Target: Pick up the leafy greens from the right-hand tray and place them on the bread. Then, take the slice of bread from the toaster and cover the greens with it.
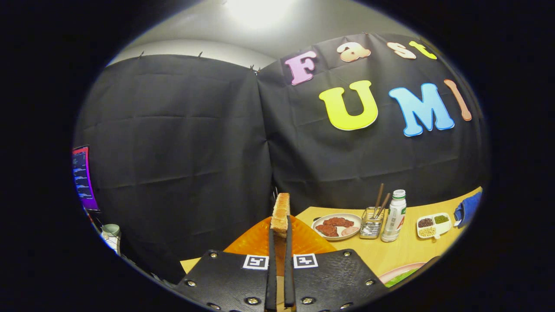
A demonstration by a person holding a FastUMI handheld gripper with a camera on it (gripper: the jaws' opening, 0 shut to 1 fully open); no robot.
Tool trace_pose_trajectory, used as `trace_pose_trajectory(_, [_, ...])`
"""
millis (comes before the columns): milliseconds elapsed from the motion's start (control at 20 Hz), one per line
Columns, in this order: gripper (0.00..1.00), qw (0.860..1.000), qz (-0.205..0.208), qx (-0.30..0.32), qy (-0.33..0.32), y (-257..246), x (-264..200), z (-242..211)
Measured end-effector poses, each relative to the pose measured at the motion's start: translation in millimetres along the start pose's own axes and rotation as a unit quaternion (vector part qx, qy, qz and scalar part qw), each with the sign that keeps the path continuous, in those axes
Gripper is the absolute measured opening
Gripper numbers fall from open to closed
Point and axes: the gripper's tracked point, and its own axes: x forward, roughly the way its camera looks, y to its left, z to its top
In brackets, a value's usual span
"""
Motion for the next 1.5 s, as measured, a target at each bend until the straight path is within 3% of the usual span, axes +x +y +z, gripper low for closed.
trace_pose_trajectory(300, [0.07,0.996,-0.066,-0.055,0.008,-79,-68,2])
trace_pose_trajectory(500, [0.07,0.983,-0.13,-0.131,0.021,-144,-109,-7])
trace_pose_trajectory(650, [0.07,0.974,-0.156,-0.158,0.041,-174,-131,-27])
trace_pose_trajectory(900, [0.07,0.957,-0.171,-0.218,0.085,-209,-153,-69])
trace_pose_trajectory(1200, [0.07,0.948,-0.165,-0.244,0.119,-218,-156,-113])
trace_pose_trajectory(1500, [0.07,0.965,-0.113,-0.18,0.155,-184,-145,-156])
